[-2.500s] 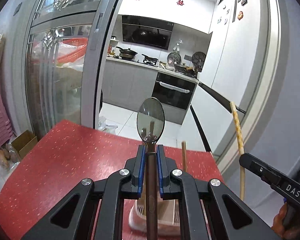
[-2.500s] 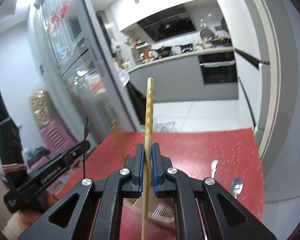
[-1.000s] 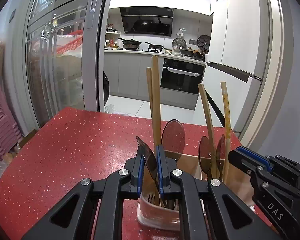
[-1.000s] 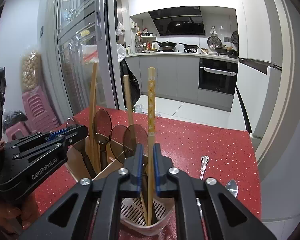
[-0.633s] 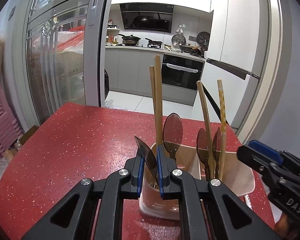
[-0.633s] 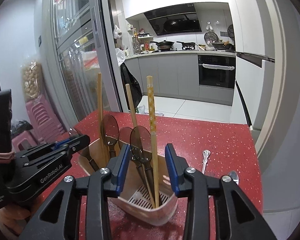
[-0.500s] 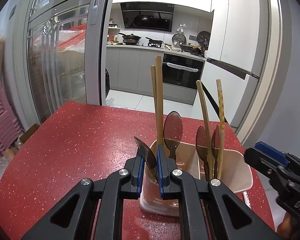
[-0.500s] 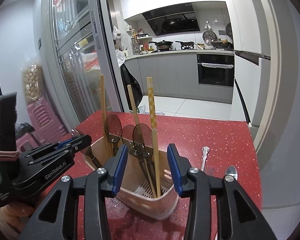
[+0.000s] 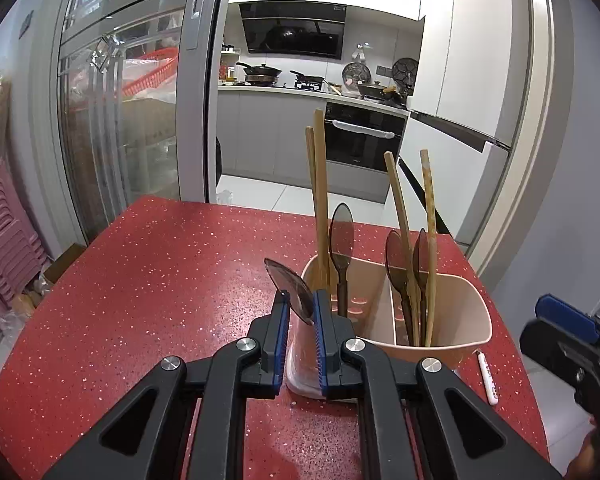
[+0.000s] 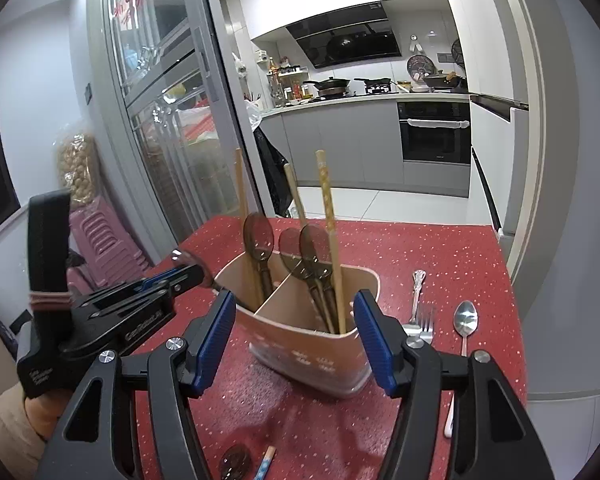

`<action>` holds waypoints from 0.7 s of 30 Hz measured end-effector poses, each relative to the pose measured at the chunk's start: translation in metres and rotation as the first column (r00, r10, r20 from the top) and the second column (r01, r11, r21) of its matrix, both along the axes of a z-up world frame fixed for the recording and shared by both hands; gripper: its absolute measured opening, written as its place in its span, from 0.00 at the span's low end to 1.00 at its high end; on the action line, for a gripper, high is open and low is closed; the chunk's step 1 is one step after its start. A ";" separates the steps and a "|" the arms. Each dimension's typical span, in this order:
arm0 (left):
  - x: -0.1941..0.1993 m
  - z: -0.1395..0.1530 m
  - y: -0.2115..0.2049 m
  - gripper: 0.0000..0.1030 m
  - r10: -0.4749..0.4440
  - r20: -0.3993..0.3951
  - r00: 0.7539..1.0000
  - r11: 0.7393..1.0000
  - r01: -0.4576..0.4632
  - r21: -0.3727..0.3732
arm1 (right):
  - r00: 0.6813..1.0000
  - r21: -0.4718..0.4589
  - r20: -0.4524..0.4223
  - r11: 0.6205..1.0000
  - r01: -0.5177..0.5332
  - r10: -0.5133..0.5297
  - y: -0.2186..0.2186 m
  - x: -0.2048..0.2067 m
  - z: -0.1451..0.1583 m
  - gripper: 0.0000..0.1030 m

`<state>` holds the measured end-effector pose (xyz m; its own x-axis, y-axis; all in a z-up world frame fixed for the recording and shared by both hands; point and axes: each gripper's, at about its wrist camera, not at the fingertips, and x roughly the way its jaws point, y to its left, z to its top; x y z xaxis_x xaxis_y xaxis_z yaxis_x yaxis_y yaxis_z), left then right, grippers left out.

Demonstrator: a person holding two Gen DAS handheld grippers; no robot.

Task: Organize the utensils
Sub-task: 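Move both open tools back down to the last spoon and blue chopstick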

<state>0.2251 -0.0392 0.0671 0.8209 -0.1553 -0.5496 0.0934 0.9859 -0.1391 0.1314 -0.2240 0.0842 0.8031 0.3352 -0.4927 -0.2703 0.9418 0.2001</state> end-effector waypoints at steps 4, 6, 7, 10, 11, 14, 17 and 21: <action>0.002 0.000 0.001 0.36 -0.006 -0.017 1.000 1.000 0.006 -0.005 | 1.000 0.001 -0.011 1.000 -0.002 0.002 0.002 -0.008 -0.002 0.64; 0.001 0.002 0.004 0.36 -0.003 -0.009 1.000 1.000 0.003 -0.025 | 1.000 0.002 -0.011 1.000 0.001 -0.001 0.000 -0.012 -0.003 0.64; 0.000 0.003 0.007 0.36 0.000 -0.006 1.000 0.999 0.000 -0.035 | 1.000 0.002 -0.011 1.000 0.003 -0.003 0.000 -0.013 -0.002 0.65; -0.002 0.006 0.014 1.00 0.021 -0.011 1.000 0.999 -0.022 -0.044 | 1.000 0.006 -0.017 1.000 0.011 -0.011 -0.003 -0.018 -0.002 0.68; -0.007 0.007 0.017 1.00 0.054 0.007 0.999 0.998 -0.054 -0.045 | 1.000 0.010 -0.021 1.000 0.013 -0.012 -0.004 -0.019 -0.003 0.69; -0.013 0.008 0.018 1.00 0.040 0.015 0.999 0.999 -0.040 -0.032 | 0.999 0.020 -0.038 1.000 0.011 -0.010 -0.005 -0.022 -0.005 0.76; -0.018 0.003 0.019 1.00 0.046 0.001 0.999 0.999 -0.046 0.003 | 0.998 0.023 -0.061 1.000 0.005 -0.004 -0.005 -0.026 -0.010 0.80; -0.030 -0.009 0.024 1.00 0.051 -0.049 0.997 0.998 -0.050 0.033 | 0.994 0.020 -0.109 1.000 0.008 -0.006 -0.004 -0.034 -0.020 0.81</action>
